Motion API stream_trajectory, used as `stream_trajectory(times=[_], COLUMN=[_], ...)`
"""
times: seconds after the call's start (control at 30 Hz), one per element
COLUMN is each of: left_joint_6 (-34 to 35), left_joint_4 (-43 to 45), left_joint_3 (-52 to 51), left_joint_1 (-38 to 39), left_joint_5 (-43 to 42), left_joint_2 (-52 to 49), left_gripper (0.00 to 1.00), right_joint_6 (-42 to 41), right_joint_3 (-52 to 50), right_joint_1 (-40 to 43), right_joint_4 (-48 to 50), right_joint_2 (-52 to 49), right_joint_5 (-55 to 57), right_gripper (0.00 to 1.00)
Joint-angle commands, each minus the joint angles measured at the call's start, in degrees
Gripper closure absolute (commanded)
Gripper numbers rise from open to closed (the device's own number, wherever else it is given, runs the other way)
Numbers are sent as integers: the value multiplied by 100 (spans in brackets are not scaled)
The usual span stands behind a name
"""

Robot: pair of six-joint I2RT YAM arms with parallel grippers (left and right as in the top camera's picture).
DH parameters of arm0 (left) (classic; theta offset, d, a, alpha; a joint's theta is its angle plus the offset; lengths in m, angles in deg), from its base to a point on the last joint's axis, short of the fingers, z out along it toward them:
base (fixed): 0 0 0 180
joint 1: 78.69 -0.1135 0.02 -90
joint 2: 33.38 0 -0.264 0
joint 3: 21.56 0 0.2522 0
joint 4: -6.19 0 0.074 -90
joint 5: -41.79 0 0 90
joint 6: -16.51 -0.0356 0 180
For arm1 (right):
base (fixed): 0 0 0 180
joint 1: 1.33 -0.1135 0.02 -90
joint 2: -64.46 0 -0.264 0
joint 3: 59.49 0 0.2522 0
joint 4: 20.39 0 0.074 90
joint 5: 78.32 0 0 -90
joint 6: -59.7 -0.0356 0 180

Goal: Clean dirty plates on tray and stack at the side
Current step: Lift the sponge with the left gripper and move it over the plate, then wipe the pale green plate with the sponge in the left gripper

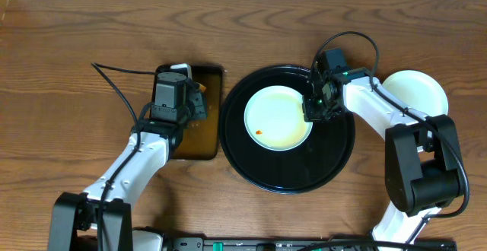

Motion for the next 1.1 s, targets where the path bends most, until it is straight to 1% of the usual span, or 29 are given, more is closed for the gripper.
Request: stream_trajectory(times=[0.0,0.2,0.27,0.4,0.57,0.73,0.9,1.0,1.07], left_joint_6=[210,503,501,507,1025,1047,1388,1375,1198], left_joint_4=[15,22,79,520,737,1451,1725,1725,1722], left_joint_3=[52,205,289,302,302,302,302,302,302], left_joint_1=[-17,116,345,925,1759,2542,2918,2990,2981], left_joint_5=[-487,-1099,-1121,-1095,-476,-431,-186,96,367], left_joint_2=[83,87,87,68,-170,-688,-1161,-1425,-1580], left_gripper=[93,93,93,93,93,93,93,93,93], right_joint_6=[-39,-42,-44,-127,-127,-127,-125,-125,-125], right_joint_3=[-42,-42,-42,-42,-42,-42,-42,-42,-42], right_joint_1=[-83,-87,-87,-90,-90,-90,-90,-90,-90], right_joint_4=[-81,-111,-109,-125,-131,-149,-199,-219,-219], right_joint_2=[-166,-166,-166,-166,-166,-166,-166,-166,-166], right_joint_5=[103,101,98,20,-28,-48,-48,-48,-48], right_gripper=[99,99,99,99,99,99,99,99,99])
